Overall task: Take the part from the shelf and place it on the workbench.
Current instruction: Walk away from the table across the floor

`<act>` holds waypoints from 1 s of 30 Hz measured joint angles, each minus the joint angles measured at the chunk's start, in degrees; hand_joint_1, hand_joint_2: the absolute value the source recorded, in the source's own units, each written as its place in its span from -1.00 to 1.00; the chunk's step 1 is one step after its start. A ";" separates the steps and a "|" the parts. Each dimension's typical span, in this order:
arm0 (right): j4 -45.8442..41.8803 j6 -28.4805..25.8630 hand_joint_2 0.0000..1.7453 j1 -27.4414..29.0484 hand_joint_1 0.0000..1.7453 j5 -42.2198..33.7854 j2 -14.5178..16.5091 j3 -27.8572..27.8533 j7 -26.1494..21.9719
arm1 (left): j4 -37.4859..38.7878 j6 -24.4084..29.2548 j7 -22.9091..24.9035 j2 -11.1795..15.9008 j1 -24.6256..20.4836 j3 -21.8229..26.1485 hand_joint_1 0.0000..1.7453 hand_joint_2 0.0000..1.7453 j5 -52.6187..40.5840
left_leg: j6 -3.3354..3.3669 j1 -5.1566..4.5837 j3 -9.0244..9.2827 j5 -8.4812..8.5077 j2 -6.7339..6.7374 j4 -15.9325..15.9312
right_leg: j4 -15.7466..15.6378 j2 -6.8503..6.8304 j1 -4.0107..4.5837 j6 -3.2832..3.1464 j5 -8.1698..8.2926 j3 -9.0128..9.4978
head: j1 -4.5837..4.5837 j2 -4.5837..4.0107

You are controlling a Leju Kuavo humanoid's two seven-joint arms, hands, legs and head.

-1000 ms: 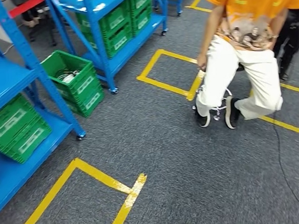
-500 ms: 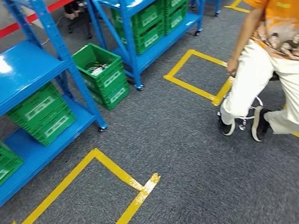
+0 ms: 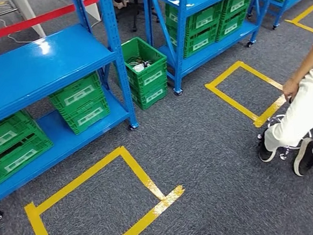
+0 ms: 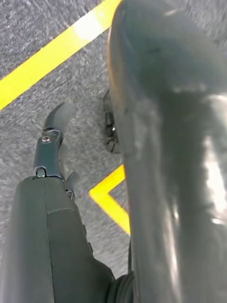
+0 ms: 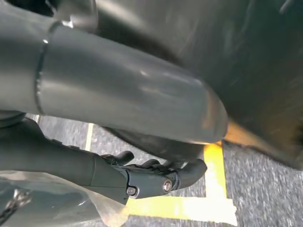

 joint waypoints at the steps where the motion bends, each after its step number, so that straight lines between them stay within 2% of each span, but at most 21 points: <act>1: 0.00 0.12 -1.00 0.05 -1.00 -0.01 -0.01 0.00 0.09 | 0.00 -0.01 0.02 -0.02 -0.03 -0.01 -1.00 -1.00 -0.01 | 0.04 0.01 0.06 -0.05 -0.84 0.01 | 2.63 0.20 0.00 0.06 -0.34 -1.81 | 0.01 0.00; 2: 0.00 0.10 -1.00 0.09 -1.00 0.01 -0.02 0.00 0.16 | 0.00 -0.02 0.08 -0.03 -0.03 -0.01 -1.00 -1.00 -0.02 | 0.03 0.04 0.16 -0.12 -1.73 0.03 | 3.31 0.30 -0.01 0.10 0.48 -2.80 | 0.02 0.00; 3: -0.01 -0.10 -1.00 0.12 -1.00 0.08 -0.03 0.00 0.19 | 0.00 -0.02 0.18 -0.04 -0.02 -0.01 -1.00 -1.00 -0.02 | -0.07 0.09 0.32 -0.21 -2.63 0.07 | 1.63 0.45 -0.05 0.10 2.48 -2.68 | 0.02 0.00; 4: -0.01 -0.43 -1.00 0.16 -1.00 0.17 -0.04 0.00 0.16 | 0.00 -0.02 0.27 -0.04 -0.01 -0.01 -1.00 -1.00 -0.02 | -0.24 0.18 0.48 -0.35 -3.52 0.15 | -1.89 1.04 -0.15 0.10 5.18 -1.64 | 0.02 0.00; 5: 0.01 -0.73 -1.00 0.24 -1.00 0.27 -0.03 0.00 0.14 | 0.00 -0.02 0.36 -0.04 -0.02 -0.01 -1.00 -1.00 -0.02 | -0.50 0.23 0.56 -0.51 -4.34 0.28 | -5.65 2.34 -0.32 0.12 7.29 -0.32 | 0.02 0.00; 6: 0.02 -0.93 -1.00 0.31 -1.00 0.35 -0.03 0.00 0.13 | 0.00 -0.01 0.43 -0.04 -0.09 0.00 -1.00 -1.00 -0.02 | -0.81 0.24 0.49 -0.69 -5.14 0.55 | -8.95 3.64 -0.51 0.10 8.68 0.96 | 0.01 0.00; 7: 0.03 -1.02 -1.00 0.37 -1.00 0.41 -0.02 0.00 0.12 | 0.00 0.00 0.47 -0.02 -0.13 0.01 -1.00 -1.00 -0.02 | -1.15 0.26 0.29 -0.75 -5.83 0.72 | -10.94 4.67 -0.62 0.01 9.24 1.82 | 0.01 0.00; 8: 0.04 -1.03 -1.00 0.35 -1.00 0.47 -0.02 0.00 0.13 | 0.00 0.00 0.54 -0.01 -0.11 0.01 -1.00 -1.00 -0.02 | -1.51 0.31 0.05 -0.72 -6.45 0.80 | -11.58 5.16 -0.59 -0.21 9.06 2.20 | 0.01 0.00; 10: 0.04 -1.01 -1.00 0.23 -1.00 0.70 0.00 0.00 0.13 | 0.00 0.02 0.63 0.06 0.12 0.01 -1.00 -1.00 -0.02 | -2.17 0.51 -0.29 -0.59 -7.15 0.76 | -11.86 4.11 -0.48 -0.92 9.19 2.57 | 0.01 0.00; 12: 0.04 -0.99 -1.00 0.25 -1.00 0.95 0.04 0.01 0.09 | 0.00 0.05 0.66 0.15 0.27 0.01 -1.00 -1.00 -0.05 | -2.75 0.39 -1.13 -1.79 -4.80 2.66 | -12.14 2.66 -0.56 -1.69 9.26 2.89 | -0.31 0.00; 14: 0.04 -0.99 -1.00 0.39 -1.00 1.06 0.07 0.02 0.02 | 0.00 0.09 0.65 0.15 0.06 0.01 -1.00 -1.00 -0.13 | -3.20 0.28 -3.92 -4.94 -1.41 8.73 | -12.27 0.88 -0.47 -2.26 9.06 3.15 | -0.69 0.00; 16: 0.04 -1.03 -1.00 0.53 -1.00 1.12 0.06 0.02 0.03 | 0.00 0.12 0.64 0.08 -0.10 -0.01 -1.00 -1.00 -0.21 | -3.43 0.43 -7.21 -7.52 -0.30 15.50 | -12.27 -1.03 -0.26 -2.54 8.78 3.31 | -0.76 0.00; 17: 0.04 -1.05 -1.00 0.55 -1.00 1.16 0.05 0.02 0.04 | 0.00 0.14 0.64 0.06 -0.04 -0.01 -1.00 -1.00 -0.24 | -3.43 0.48 -7.83 -7.48 -0.14 16.80 | -12.26 -1.89 -0.18 -2.58 8.65 3.42 | -0.76 0.00; 18: 0.04 -1.06 -1.00 0.53 -1.00 1.18 0.05 0.02 0.05 | 0.00 0.15 0.65 0.05 0.07 -0.01 -1.00 -1.00 -0.26 | -3.31 0.47 -7.22 -6.26 0.01 15.64 | -12.26 -2.66 -0.11 -2.58 8.51 3.59 | -0.78 0.00; 19: 0.04 -1.05 -1.00 0.47 -1.00 1.22 0.06 0.03 0.04 | 0.00 0.18 0.66 0.07 0.17 -0.01 -1.00 -1.00 -0.26 | -3.04 0.39 -5.60 -4.27 0.43 12.48 | -12.26 -3.37 -0.04 -2.54 8.36 3.82 | -0.78 0.00; 21: 0.04 -1.05 -1.00 0.42 -1.00 1.33 0.08 0.05 0.03 | 0.00 0.19 0.65 0.17 0.15 -0.01 -1.00 -1.00 -0.27 | -2.18 -0.19 -1.62 -1.17 3.04 4.65 | -12.26 -4.74 0.19 -2.28 7.96 4.28 | -0.78 0.00; 23: 0.04 -1.10 -1.00 0.36 -1.00 1.47 0.09 0.08 -0.01 | 0.00 0.21 0.63 0.26 -0.07 -0.01 -1.00 -1.00 -0.30 | -1.52 -0.86 0.02 -0.71 4.94 1.05 | -12.31 -5.99 0.38 -1.73 7.62 4.57 | -0.71 0.00; 25: 0.04 -1.16 -1.00 0.13 -1.00 1.57 0.13 0.15 -0.03 | 0.00 0.25 0.62 0.26 -0.01 -0.01 -1.00 -1.00 -0.34 | -1.20 -1.02 -0.06 -0.78 4.04 0.71 | -12.57 -7.21 0.43 -1.13 7.44 5.06 | -0.69 0.00; 26: 0.02 -1.22 -1.00 0.03 -1.00 1.63 0.15 0.18 -0.03 | 0.01 0.29 0.62 0.20 0.13 -0.01 -1.00 -1.00 -0.35 | -1.01 -0.86 0.10 -0.62 3.34 0.40 | -12.55 -7.08 0.40 -0.82 7.19 5.27 | -0.68 0.00; 28: -0.02 -1.37 -1.00 -0.02 -1.00 1.71 0.18 0.22 -0.03 | 0.01 0.47 0.62 0.14 0.21 0.00 -1.00 -1.00 -0.33 | -0.51 -0.38 0.54 -0.26 1.90 -0.24 | -10.15 -4.28 0.27 -0.27 5.37 4.38 | -0.43 0.00; 30: -0.03 -1.45 -1.00 0.09 -1.00 1.81 0.18 0.22 -0.02 | 0.00 0.65 0.62 0.08 0.06 0.01 -1.00 -1.00 -0.31 | -0.18 -0.14 0.59 -0.16 0.46 -0.35 | -3.52 -0.80 0.09 -0.02 2.09 1.04 | -0.13 0.00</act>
